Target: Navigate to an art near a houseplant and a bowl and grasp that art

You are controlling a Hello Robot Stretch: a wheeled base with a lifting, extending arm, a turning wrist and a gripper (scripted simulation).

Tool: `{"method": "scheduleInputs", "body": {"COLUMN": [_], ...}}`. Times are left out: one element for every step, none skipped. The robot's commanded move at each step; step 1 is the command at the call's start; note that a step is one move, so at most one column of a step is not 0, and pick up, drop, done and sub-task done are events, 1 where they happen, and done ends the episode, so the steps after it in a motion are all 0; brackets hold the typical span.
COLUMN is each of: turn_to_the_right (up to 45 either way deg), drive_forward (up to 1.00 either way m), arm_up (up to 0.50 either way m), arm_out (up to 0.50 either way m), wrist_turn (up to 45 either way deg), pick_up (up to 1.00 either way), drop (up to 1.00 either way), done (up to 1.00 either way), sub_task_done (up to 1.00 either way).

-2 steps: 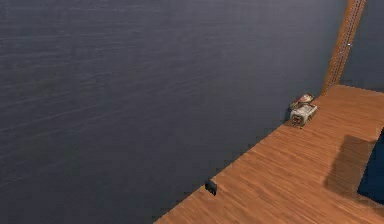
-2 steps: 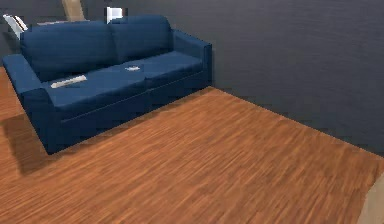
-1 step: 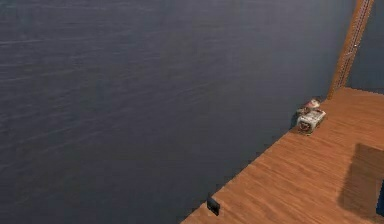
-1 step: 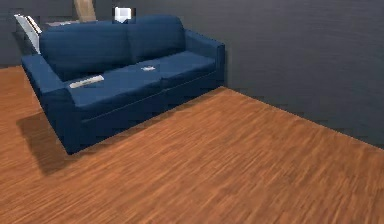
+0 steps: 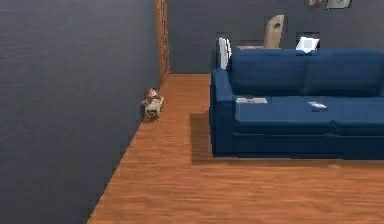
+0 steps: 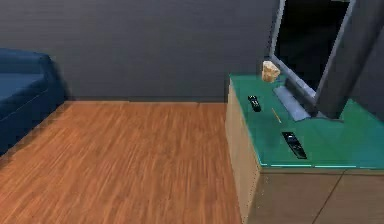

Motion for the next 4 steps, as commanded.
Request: {"method": "scheduleInputs", "body": {"turn_to_the_right": [45.0,45.0,30.0,6.0], "drive_forward": [0.0,0.0,0.0,0.0], "arm_up": [0.0,0.0,0.0,0.0], "arm_out": [0.0,0.0,0.0,0.0], "wrist_turn": [0.0,0.0,0.0,0.0], "pick_up": [0.0,0.0,0.0,0.0], "drop": [0.0,0.0,0.0,0.0], "done": [0.0,0.0,0.0,0.0], "sub_task_done": [0.0,0.0,0.0,0.0]}}
